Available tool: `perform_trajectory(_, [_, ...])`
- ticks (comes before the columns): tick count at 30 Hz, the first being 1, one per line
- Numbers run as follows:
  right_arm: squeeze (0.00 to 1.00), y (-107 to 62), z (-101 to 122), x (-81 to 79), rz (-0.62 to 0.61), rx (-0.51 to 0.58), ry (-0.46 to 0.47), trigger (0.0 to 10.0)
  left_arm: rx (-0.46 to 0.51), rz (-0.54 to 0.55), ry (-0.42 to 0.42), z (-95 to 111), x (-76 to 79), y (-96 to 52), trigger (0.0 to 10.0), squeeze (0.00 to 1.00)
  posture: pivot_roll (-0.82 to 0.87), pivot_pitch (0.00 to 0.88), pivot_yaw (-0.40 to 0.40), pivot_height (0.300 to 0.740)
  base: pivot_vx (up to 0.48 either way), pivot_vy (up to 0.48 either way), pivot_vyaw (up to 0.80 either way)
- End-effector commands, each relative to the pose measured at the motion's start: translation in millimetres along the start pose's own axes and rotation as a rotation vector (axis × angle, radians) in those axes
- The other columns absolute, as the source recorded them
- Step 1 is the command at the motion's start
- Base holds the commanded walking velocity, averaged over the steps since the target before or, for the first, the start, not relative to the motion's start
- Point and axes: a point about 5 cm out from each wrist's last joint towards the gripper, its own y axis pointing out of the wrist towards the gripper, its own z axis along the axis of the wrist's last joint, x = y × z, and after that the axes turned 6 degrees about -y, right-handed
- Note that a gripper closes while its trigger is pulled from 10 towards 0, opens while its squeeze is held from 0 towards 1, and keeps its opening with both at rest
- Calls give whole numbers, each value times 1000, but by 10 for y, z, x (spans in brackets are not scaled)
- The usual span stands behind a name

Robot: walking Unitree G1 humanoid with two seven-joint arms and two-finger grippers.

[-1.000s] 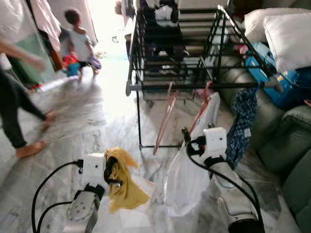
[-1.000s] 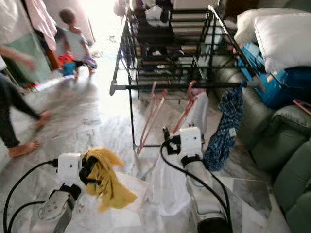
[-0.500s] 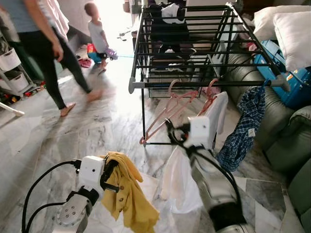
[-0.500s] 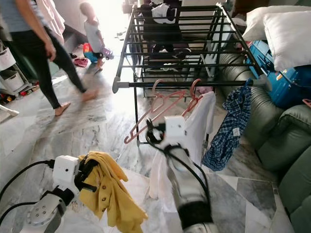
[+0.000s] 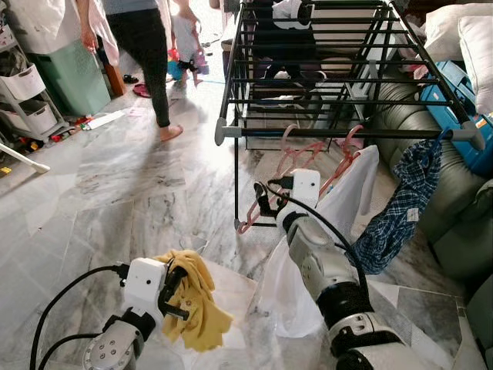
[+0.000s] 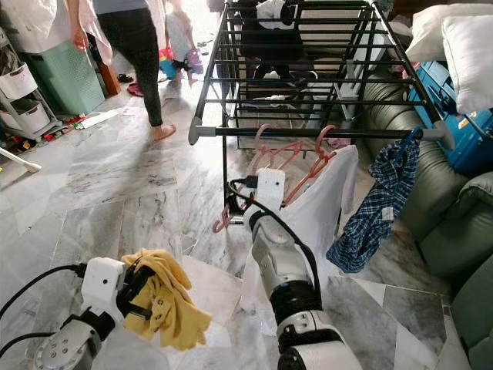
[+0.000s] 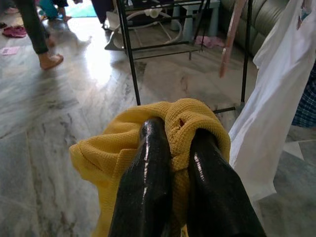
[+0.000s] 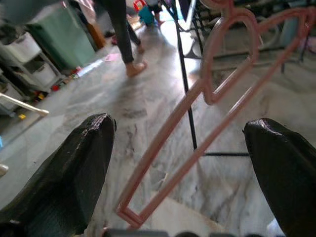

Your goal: Hang hanger

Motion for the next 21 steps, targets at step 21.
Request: perform_trajectory(21, [0,-180,-152,130,31,180,-235,10000,93,158,-1,274,-107,112,10000,0,137,9,17,740,0,0,0])
